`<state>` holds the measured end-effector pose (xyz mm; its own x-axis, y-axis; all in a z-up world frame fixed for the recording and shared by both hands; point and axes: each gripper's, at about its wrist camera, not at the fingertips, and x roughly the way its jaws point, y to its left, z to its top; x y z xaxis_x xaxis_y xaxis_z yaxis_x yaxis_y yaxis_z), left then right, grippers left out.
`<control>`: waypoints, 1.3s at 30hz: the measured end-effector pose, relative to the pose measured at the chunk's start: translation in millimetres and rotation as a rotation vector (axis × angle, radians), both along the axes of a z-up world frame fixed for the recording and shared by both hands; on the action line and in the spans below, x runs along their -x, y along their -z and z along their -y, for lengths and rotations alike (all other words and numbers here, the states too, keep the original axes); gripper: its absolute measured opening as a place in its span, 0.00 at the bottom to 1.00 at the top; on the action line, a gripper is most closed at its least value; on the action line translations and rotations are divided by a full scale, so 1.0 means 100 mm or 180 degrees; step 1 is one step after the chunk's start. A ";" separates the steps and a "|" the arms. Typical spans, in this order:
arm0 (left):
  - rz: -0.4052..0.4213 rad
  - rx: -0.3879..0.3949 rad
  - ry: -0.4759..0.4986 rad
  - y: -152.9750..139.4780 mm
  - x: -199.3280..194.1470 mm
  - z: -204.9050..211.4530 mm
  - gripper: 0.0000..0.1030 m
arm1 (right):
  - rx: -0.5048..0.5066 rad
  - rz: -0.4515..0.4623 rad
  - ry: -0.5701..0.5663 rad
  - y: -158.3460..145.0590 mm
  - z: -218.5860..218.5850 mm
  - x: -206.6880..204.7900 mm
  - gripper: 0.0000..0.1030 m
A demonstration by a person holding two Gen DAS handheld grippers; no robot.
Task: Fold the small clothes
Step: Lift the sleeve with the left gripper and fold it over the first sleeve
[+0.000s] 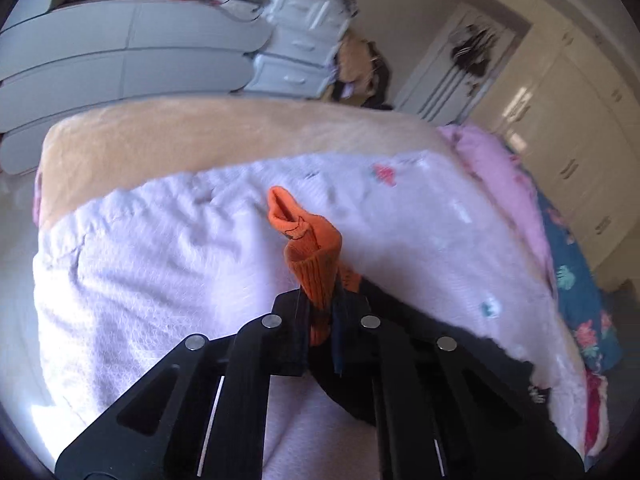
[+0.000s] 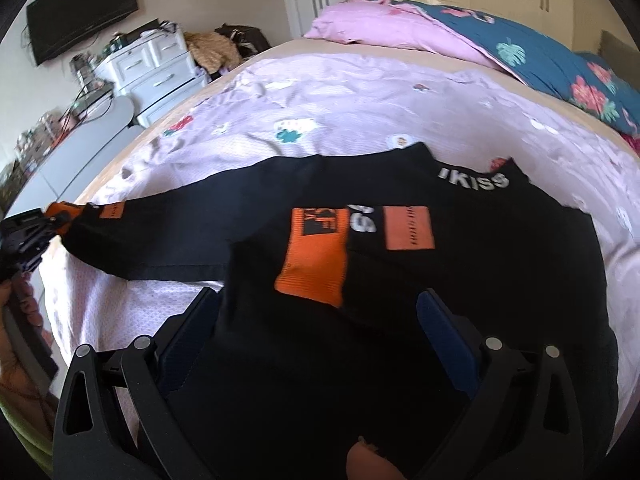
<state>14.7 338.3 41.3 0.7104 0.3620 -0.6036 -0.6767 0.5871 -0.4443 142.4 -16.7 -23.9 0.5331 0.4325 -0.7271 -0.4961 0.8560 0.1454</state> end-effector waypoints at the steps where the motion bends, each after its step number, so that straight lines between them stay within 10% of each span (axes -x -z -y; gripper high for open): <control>1: 0.0027 -0.0025 0.0031 -0.05 -0.02 0.02 0.02 | -0.0020 -0.0007 0.0027 -0.01 0.05 0.00 0.96; 39: 0.0598 -0.0498 0.1985 -1.30 -1.17 2.19 0.02 | -0.0547 -0.0042 0.1264 -0.41 1.93 0.05 0.96</control>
<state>132.0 119.3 171.5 0.9029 -0.0772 -0.4229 -0.1092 0.9103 -0.3993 137.8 -209.9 17.6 0.6737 0.3110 -0.6704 -0.1302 0.9429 0.3066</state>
